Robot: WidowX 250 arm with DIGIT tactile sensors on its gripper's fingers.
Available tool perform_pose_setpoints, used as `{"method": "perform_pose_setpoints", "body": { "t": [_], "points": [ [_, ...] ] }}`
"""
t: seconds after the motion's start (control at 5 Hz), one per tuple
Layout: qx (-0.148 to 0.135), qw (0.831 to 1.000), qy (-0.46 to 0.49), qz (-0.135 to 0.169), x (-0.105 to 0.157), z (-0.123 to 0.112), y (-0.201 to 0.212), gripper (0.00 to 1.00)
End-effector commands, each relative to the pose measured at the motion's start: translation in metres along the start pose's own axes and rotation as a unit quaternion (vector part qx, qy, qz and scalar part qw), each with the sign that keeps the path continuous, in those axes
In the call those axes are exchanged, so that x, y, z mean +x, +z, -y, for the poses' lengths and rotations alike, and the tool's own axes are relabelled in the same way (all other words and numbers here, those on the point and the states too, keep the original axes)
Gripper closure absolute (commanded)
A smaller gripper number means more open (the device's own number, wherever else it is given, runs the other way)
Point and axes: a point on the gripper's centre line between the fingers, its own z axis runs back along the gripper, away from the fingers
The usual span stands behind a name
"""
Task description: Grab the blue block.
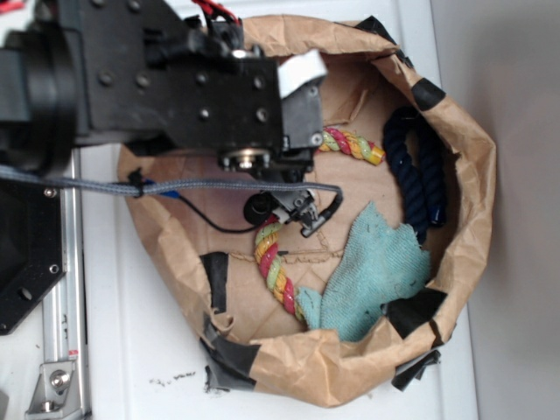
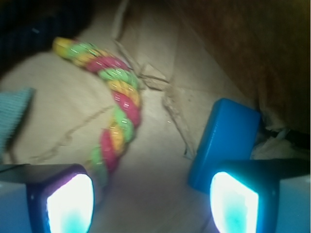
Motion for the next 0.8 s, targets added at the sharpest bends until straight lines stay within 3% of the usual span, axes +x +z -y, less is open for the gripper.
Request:
{"method": "perform_pose_setpoints", "body": {
  "t": [0.0, 0.4, 0.6],
  "points": [
    [0.011, 0.999, 0.02, 0.039, 0.005, -0.065, 0.012, 0.0],
    [0.019, 0.999, 0.017, 0.035, 0.013, -0.085, 0.005, 0.0],
    [0.005, 0.999, 0.023, 0.039, 0.026, -0.084, -0.009, 0.0]
  ]
}}
